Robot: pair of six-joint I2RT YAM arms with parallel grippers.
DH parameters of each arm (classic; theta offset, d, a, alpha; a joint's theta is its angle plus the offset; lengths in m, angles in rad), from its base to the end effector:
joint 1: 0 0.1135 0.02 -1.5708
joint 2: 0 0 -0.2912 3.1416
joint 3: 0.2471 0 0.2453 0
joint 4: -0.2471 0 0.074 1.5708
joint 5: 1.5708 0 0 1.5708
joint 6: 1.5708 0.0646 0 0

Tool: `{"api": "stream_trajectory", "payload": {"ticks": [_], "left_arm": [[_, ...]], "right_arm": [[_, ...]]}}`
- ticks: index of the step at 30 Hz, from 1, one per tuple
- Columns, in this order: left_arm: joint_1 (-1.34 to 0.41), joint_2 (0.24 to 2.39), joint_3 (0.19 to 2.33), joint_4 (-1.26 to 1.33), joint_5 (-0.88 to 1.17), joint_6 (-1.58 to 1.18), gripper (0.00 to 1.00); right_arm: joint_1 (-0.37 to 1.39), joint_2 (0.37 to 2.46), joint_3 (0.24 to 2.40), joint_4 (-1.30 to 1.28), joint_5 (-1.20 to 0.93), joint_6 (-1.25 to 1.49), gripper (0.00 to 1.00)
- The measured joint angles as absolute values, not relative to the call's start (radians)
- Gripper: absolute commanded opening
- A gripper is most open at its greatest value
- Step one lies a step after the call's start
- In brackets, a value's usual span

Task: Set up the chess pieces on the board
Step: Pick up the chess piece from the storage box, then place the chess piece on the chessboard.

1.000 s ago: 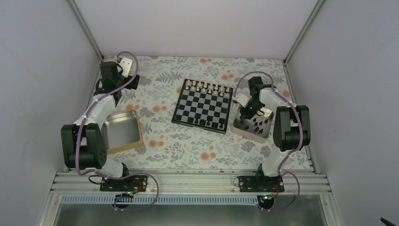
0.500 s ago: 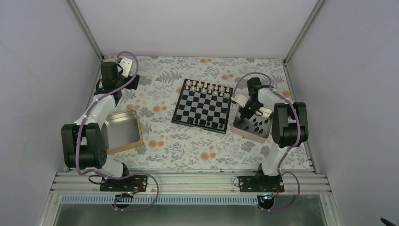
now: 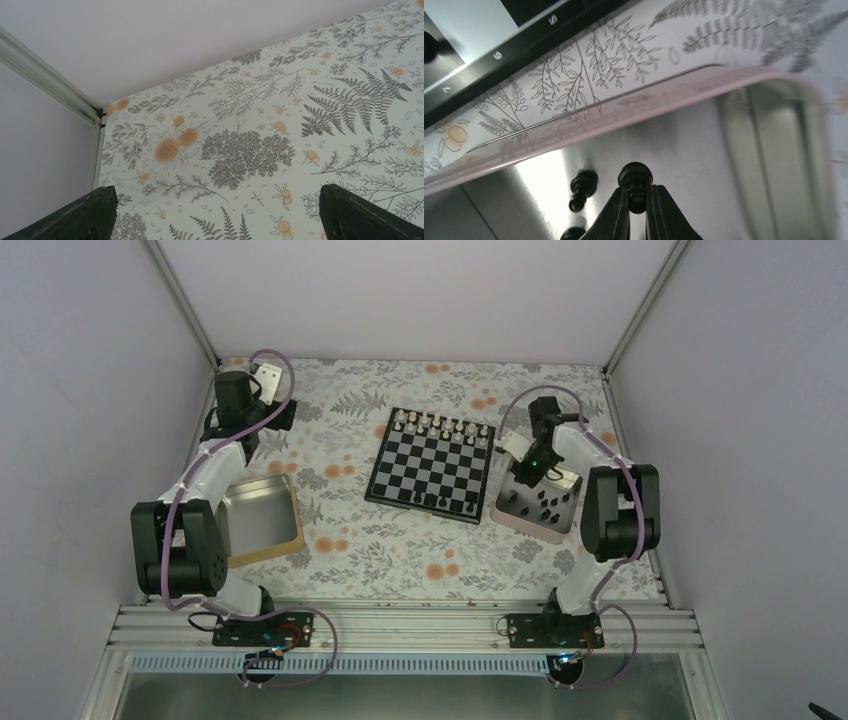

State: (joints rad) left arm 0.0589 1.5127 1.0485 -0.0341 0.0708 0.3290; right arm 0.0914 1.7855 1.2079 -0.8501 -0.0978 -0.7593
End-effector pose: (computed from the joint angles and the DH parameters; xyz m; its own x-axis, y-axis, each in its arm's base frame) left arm 0.3639 0.0169 0.2852 -0.4504 0.2963 -0.8422 0.1573 0.9549 0.2518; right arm 0.3318 0.0367 0.1815 -0.6428 -0.7469 -0.1700 -0.7545 0.6557 -0.0281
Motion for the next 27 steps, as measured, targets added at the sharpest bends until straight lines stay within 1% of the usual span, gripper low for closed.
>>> {"api": "stream_trajectory", "payload": {"ticks": [7, 13, 21, 27], "left_arm": [[0.061, 1.513, 1.048, -0.034, 0.071, 0.329, 1.0], [0.061, 1.513, 1.048, -0.032, 0.071, 0.329, 1.0], [0.062, 1.513, 1.041, -0.031, 0.071, 0.329, 1.0], [0.062, 1.513, 1.041, -0.031, 0.072, 0.329, 1.0]], "right_arm": [[0.113, 1.702, 1.318, -0.936, -0.066, -0.758, 0.06], [0.233, 1.695, 1.381, -0.966, -0.058, -0.749, 0.06], [0.407, 1.78, 1.417, -0.956, -0.077, -0.721, 0.07], [0.455, 1.831, 1.417, -0.954, -0.088, -0.713, 0.07]]}}
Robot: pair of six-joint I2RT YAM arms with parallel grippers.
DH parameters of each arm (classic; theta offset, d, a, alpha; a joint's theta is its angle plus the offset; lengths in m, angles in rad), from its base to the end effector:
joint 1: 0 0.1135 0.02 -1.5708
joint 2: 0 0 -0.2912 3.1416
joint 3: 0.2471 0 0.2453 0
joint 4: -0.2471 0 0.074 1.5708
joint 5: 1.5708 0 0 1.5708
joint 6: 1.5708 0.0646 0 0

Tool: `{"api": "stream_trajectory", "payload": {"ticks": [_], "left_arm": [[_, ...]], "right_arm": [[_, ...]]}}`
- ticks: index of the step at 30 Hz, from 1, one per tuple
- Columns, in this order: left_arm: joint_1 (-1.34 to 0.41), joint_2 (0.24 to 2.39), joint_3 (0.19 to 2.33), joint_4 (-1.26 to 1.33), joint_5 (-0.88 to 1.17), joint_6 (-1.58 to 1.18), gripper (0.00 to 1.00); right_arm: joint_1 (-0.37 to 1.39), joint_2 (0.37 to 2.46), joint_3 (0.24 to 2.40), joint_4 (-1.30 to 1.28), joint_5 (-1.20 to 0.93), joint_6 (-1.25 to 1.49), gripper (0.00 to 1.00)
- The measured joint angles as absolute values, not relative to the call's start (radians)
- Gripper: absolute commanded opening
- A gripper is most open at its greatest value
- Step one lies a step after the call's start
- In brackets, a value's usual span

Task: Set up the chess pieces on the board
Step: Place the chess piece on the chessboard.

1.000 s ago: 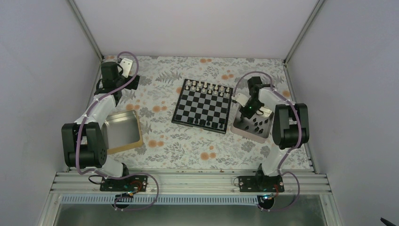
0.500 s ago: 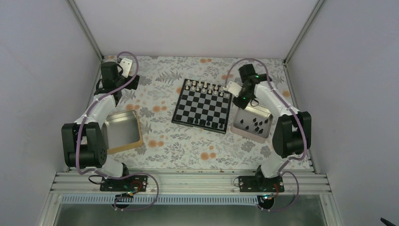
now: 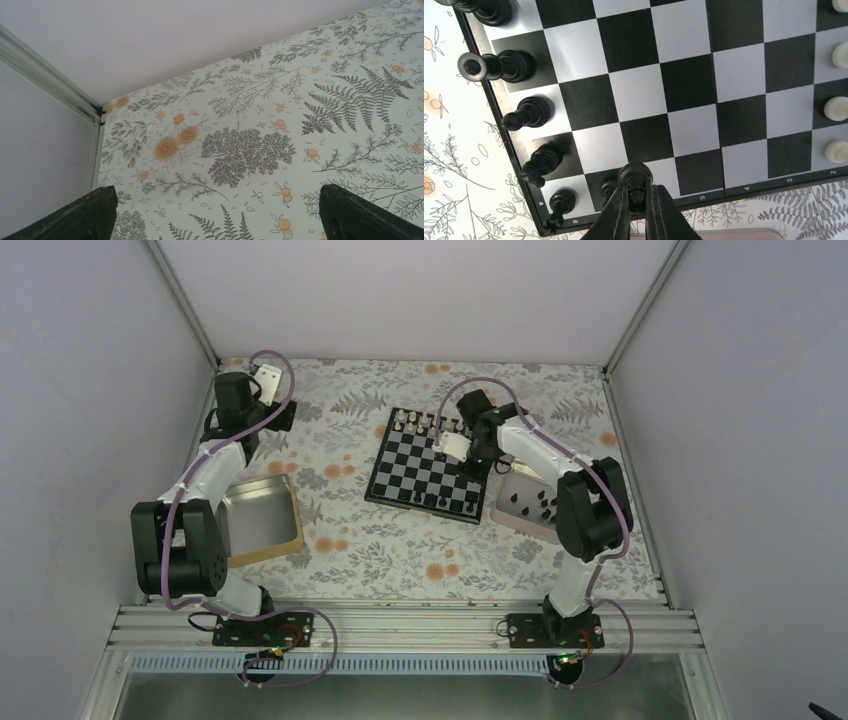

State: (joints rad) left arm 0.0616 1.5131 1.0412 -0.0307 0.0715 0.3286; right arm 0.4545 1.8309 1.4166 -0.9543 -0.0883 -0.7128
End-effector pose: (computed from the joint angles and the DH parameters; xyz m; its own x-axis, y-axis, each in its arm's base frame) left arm 0.3632 0.0178 0.2829 -0.4547 0.2945 -0.8406 0.1562 0.9555 0.2502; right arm 0.3250 0.1652 0.2186 -0.3695 -0.9055 -0.2084 -0.9185 0.3900 -0.0660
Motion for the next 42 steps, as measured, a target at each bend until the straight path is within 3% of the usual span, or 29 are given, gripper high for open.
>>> {"api": "stream_trajectory", "payload": {"ticks": [28, 42], "left_arm": [[0.062, 1.514, 1.041, -0.031, 0.072, 0.329, 1.0], [0.064, 1.514, 1.041, -0.031, 0.071, 0.329, 1.0]], "right_arm": [[0.497, 1.892, 1.359, -0.938, -0.114, -0.713, 0.08], [0.497, 1.9, 1.358, -0.934, -0.117, -0.713, 0.14]]}}
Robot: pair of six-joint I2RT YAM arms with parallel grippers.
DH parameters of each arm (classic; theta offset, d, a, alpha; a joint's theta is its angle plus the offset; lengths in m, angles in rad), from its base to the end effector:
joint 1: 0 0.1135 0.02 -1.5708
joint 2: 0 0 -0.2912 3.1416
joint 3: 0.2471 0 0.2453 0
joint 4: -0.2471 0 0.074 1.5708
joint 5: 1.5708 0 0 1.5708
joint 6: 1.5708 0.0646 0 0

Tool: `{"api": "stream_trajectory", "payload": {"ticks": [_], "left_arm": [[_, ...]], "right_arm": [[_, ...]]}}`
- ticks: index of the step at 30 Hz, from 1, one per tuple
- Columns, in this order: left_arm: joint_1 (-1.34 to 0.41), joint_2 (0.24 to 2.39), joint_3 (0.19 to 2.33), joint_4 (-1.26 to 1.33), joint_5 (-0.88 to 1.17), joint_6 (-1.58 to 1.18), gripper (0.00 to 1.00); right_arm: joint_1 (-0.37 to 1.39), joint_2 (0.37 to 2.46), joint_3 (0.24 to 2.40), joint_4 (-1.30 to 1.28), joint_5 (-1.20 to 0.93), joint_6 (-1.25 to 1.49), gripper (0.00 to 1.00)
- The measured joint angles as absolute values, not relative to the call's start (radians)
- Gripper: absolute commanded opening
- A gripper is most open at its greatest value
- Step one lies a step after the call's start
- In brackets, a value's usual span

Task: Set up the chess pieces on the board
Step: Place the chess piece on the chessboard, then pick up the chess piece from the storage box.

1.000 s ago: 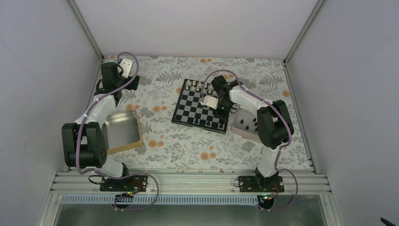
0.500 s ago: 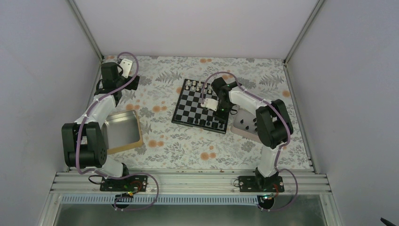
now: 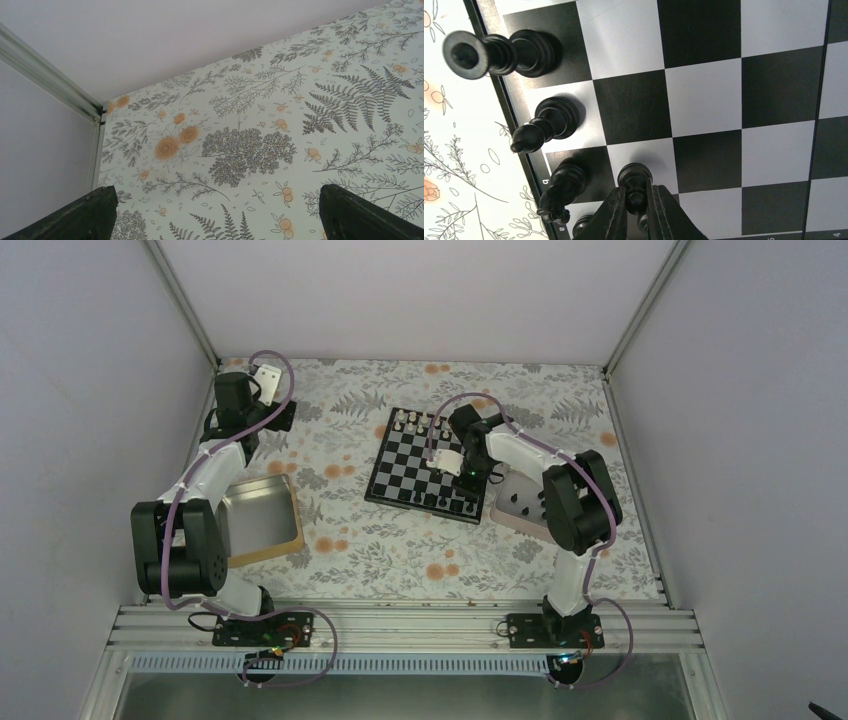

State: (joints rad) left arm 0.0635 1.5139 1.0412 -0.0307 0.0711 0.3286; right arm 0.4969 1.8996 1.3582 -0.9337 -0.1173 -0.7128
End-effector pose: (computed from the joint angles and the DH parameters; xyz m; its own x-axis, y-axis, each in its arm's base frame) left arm 0.3633 0.0185 0.2826 -0.4561 0.2936 -0.8401 0.1542 0.9558 0.2502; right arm 0.3146 0.1792 0.1804 -0.3460 -0.9264 -0.1485 -0.9378 0.3461 0.0256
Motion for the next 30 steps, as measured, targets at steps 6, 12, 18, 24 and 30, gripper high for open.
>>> {"api": "stream_trajectory", "payload": {"ticks": [6, 12, 18, 24, 30], "left_arm": [[0.064, 1.514, 1.041, -0.031, 0.072, 0.329, 1.0], [0.064, 1.514, 1.041, -0.031, 0.072, 0.329, 1.0], [0.064, 1.514, 1.041, -0.031, 0.072, 0.329, 1.0], [0.064, 1.514, 1.041, -0.031, 0.072, 0.329, 1.0], [0.064, 1.514, 1.041, -0.031, 0.072, 0.329, 1.0]], "right_arm": [[0.497, 1.9, 1.353, -0.927, -0.115, -0.711, 0.22], [0.497, 1.898, 1.346, -0.927, -0.11, -0.709, 0.23], [0.467, 1.824, 1.348, -0.949, -0.099, -0.71, 0.24], [0.301, 1.664, 1.367, -0.982, -0.108, -0.731, 0.26], [0.093, 1.594, 1.316, -0.99, -0.088, -0.773, 0.27]]}}
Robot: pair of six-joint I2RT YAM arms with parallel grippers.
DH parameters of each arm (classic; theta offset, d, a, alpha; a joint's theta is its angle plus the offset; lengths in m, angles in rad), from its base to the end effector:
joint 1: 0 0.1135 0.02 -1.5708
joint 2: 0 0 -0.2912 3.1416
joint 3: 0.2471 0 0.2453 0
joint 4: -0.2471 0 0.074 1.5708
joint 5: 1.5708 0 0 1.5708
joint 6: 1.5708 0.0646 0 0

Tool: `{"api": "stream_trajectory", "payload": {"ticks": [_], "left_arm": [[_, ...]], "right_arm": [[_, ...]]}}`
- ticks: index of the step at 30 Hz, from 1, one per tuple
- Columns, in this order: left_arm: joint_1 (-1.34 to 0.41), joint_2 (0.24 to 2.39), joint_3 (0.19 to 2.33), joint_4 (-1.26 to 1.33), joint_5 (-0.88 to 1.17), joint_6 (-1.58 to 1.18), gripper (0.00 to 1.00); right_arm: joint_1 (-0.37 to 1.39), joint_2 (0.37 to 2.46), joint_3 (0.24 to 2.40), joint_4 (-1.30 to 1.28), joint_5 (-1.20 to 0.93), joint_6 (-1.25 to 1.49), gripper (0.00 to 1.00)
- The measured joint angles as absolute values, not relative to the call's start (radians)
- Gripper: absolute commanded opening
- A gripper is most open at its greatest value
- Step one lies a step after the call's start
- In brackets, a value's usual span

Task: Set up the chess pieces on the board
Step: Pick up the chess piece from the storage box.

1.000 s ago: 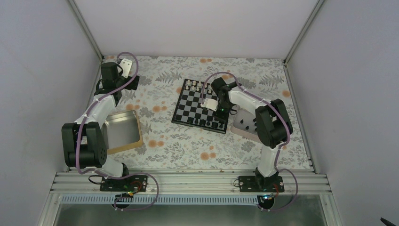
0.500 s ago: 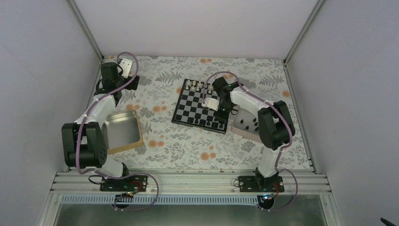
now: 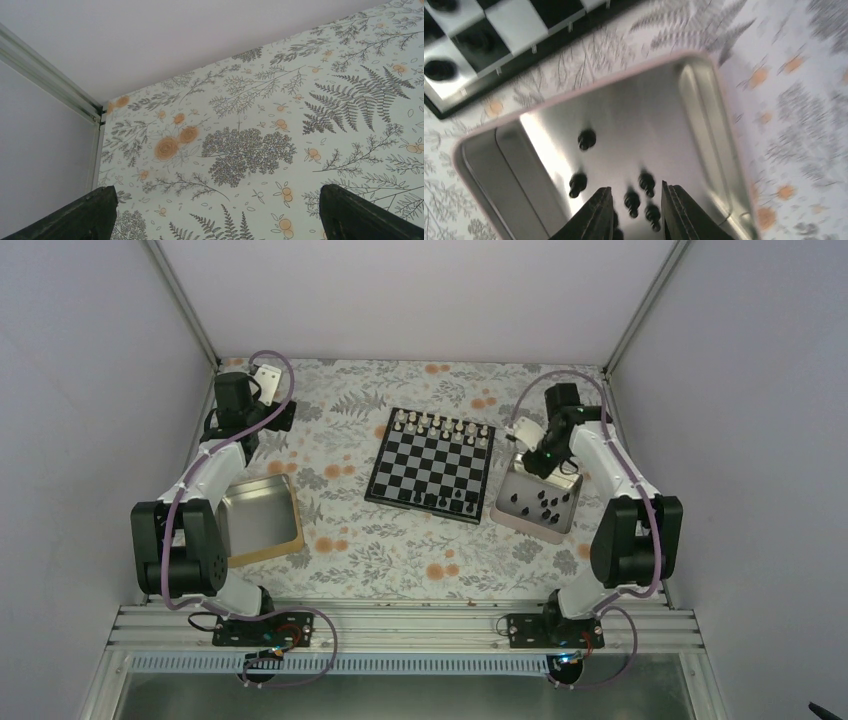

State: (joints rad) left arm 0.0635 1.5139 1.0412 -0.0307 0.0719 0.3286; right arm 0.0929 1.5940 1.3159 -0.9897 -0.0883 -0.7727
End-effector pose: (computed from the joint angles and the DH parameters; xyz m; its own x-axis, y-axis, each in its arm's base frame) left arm 0.3633 0.0185 0.2826 -0.4558 0.2936 -0.8403 0.1549 0.9558 0.2499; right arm 0.3113 0.0347 0.2650 -0.5977 -0.7540 -0.2724 -0.7483 0.6466 -0.1480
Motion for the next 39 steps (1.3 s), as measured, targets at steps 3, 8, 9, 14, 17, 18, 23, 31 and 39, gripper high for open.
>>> {"api": "stream_trajectory", "payload": {"ticks": [3, 8, 9, 14, 17, 18, 23, 31, 39], "left_arm": [[0.064, 1.514, 1.041, -0.03, 0.072, 0.329, 1.0], [0.066, 1.522, 1.041, -0.028, 0.072, 0.329, 1.0], [0.066, 1.529, 1.041, -0.027, 0.071, 0.329, 1.0], [0.07, 1.561, 1.041, -0.028, 0.059, 0.335, 1.0], [0.075, 1.58, 1.042, -0.032, 0.041, 0.35, 1.0], [0.076, 1.588, 1.043, -0.036, 0.033, 0.355, 1.0], [0.081, 1.622, 1.062, -0.064, 0.004, 0.362, 1.0], [0.082, 1.64, 1.08, -0.07, -0.033, 0.372, 1.0], [0.082, 1.65, 1.083, -0.074, -0.043, 0.375, 1.0]], "right_arm": [[0.06, 1.602, 1.255, -0.999, -0.083, -0.786, 0.28], [0.051, 1.602, 1.168, -1.02, -0.088, -0.802, 0.29], [0.051, 1.602, 1.15, -1.021, -0.088, -0.803, 0.29], [0.051, 1.602, 1.091, -1.023, -0.089, -0.804, 0.31], [0.051, 1.602, 1.085, -1.022, -0.093, -0.806, 0.33], [0.051, 1.602, 1.085, -1.021, -0.093, -0.807, 0.33], [0.051, 1.604, 1.085, -1.012, -0.093, -0.81, 0.35], [0.051, 1.674, 1.085, -0.975, -0.091, -0.811, 0.36], [0.051, 1.72, 1.083, -0.945, -0.093, -0.81, 0.3]]}}
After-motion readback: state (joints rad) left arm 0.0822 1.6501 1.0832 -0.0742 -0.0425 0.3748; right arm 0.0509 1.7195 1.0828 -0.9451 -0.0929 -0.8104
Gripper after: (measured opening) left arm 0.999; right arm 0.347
